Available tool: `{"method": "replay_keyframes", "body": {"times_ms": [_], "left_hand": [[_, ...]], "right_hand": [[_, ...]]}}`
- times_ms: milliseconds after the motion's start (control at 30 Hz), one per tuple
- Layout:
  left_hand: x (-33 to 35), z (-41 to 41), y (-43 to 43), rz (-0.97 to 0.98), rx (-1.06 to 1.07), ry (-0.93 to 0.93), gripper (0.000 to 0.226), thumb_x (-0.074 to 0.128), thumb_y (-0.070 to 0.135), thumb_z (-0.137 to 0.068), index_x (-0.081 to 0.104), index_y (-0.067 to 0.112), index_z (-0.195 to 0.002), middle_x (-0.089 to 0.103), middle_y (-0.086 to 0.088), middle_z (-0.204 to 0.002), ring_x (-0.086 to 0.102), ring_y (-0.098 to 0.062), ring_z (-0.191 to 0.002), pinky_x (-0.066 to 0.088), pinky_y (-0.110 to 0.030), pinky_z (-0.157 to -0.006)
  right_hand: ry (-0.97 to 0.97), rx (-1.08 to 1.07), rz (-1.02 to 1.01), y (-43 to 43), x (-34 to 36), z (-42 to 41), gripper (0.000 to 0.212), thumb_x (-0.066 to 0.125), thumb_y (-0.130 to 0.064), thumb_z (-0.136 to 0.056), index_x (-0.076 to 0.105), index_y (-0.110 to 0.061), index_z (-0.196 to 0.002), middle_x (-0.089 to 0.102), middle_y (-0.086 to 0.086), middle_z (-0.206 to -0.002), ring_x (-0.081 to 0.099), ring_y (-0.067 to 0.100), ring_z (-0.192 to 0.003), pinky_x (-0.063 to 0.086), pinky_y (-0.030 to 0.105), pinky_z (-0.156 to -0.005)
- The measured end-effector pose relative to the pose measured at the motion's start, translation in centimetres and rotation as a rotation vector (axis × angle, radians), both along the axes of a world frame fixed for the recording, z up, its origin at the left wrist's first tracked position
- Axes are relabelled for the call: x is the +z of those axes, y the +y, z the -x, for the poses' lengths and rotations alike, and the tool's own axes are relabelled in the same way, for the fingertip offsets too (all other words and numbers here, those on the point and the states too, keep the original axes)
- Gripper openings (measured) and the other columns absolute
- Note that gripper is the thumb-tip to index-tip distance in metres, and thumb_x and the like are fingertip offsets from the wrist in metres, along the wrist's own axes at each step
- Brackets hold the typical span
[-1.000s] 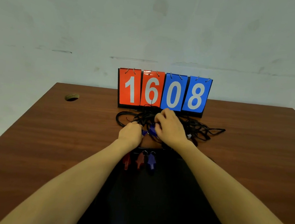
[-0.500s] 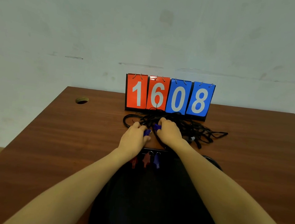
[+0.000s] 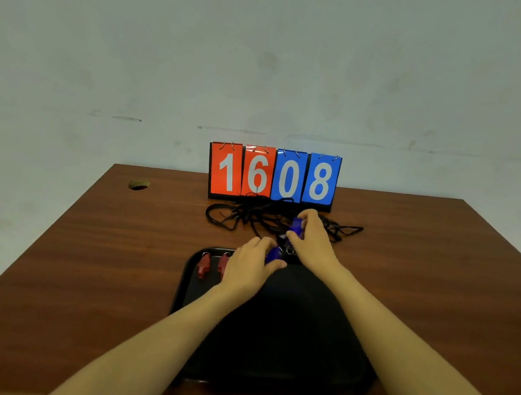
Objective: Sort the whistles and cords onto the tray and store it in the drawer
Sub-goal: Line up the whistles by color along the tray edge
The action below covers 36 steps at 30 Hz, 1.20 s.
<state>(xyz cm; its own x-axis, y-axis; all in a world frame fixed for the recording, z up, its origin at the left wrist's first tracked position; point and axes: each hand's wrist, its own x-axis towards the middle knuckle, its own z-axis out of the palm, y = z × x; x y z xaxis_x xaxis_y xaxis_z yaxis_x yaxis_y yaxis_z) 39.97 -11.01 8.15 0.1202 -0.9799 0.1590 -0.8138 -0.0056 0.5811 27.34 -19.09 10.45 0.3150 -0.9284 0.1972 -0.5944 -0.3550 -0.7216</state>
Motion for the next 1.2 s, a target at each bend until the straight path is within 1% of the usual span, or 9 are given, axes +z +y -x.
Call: {"method": "replay_keyframes", "body": {"times_ms": [100,267,467,600,833,933,1033,1167,1200], "left_hand": [[-0.8,1.7,1.0,0.031,-0.017,-0.126,0.048,0.056,0.046,-0.089,0.047,0.025,-0.131,0.057,0.001,-0.117,0.053,-0.018,-0.111,0.037,-0.033,-0.095],[-2.5,4.0,2.4,-0.008,-0.048,-0.285,0.04,0.054,0.047,-0.089,0.054,0.022,-0.12,0.059,0.002,-0.112,0.053,-0.017,-0.109,0.034,-0.032,-0.096],[-3.8,4.5,2.9,-0.1,-0.038,-0.383,0.044,0.051,0.048,-0.09,0.053,0.018,-0.123,0.06,-0.002,-0.116,0.052,-0.019,-0.112,0.034,-0.035,-0.1],[-4.0,4.5,2.9,-0.158,-0.063,-0.414,0.05,0.047,0.053,-0.091,0.052,0.017,-0.126,0.059,-0.003,-0.119,0.051,-0.02,-0.114,0.032,-0.036,-0.102],[-3.3,3.4,3.6,-0.228,-0.138,-0.477,0.064,0.046,0.061,-0.087,0.044,0.021,-0.137,0.053,-0.003,-0.128,0.043,-0.022,-0.123,0.022,-0.041,-0.106],[-3.3,2.9,4.0,-0.217,-0.163,-0.465,0.063,0.05,0.057,-0.086,0.041,0.024,-0.139,0.051,-0.001,-0.127,0.041,-0.021,-0.121,0.022,-0.041,-0.104],[-3.4,2.5,4.4,-0.159,-0.201,-0.449,0.061,0.054,0.051,-0.085,0.038,0.027,-0.139,0.046,0.0,-0.123,0.04,-0.02,-0.118,0.021,-0.038,-0.104],[-3.4,2.2,4.1,-0.108,-0.278,-0.554,0.054,0.052,0.045,-0.089,0.041,0.027,-0.139,0.047,-0.001,-0.127,0.04,-0.02,-0.12,0.022,-0.038,-0.103],[-3.4,2.1,3.8,-0.112,-0.274,-0.573,0.053,0.05,0.046,-0.091,0.041,0.026,-0.139,0.049,-0.001,-0.127,0.04,-0.02,-0.121,0.022,-0.038,-0.103]], "right_hand": [[0.054,0.024,0.006,2.0,-0.5,1.7,0.04,0.052,-0.015,-0.095,0.041,-0.024,-0.132,0.042,0.007,-0.121,0.051,0.015,-0.095,0.047,0.027,-0.082],[0.084,-0.049,-0.052,4.2,-1.8,3.9,0.021,0.051,-0.016,-0.097,0.053,-0.014,-0.117,0.042,0.007,-0.124,0.051,0.015,-0.093,0.043,0.023,-0.08],[0.082,-0.103,-0.101,4.7,-2.2,5.2,0.027,0.055,-0.01,-0.093,0.052,-0.009,-0.12,0.038,0.008,-0.131,0.044,0.012,-0.099,0.038,0.021,-0.088],[0.094,-0.096,-0.121,4.7,-2.4,5.3,0.036,0.059,-0.007,-0.089,0.05,-0.009,-0.124,0.036,0.007,-0.136,0.049,0.02,-0.115,0.042,0.026,-0.096],[0.142,-0.086,-0.117,4.7,-2.9,5.2,0.037,0.061,-0.009,-0.089,0.051,-0.01,-0.124,0.04,0.007,-0.137,0.049,0.023,-0.12,0.04,0.023,-0.091],[0.129,-0.084,-0.131,4.8,-3.0,5.2,0.04,0.063,-0.011,-0.089,0.049,-0.014,-0.127,0.038,0.007,-0.134,0.05,0.024,-0.117,0.041,0.024,-0.089],[0.123,-0.077,-0.122,4.9,-3.1,5.3,0.041,0.063,-0.012,-0.089,0.049,-0.019,-0.128,0.036,0.007,-0.129,0.049,0.017,-0.103,0.042,0.024,-0.087],[0.094,-0.087,-0.15,4.6,-3.5,5.4,0.02,0.065,-0.016,-0.088,0.059,-0.016,-0.107,0.039,0.007,-0.119,0.05,0.016,-0.095,0.049,0.027,-0.087],[0.077,-0.088,-0.167,4.5,-3.5,5.4,0.015,0.065,-0.016,-0.088,0.06,-0.015,-0.103,0.04,0.006,-0.119,0.054,0.017,-0.092,0.053,0.027,-0.081]]}}
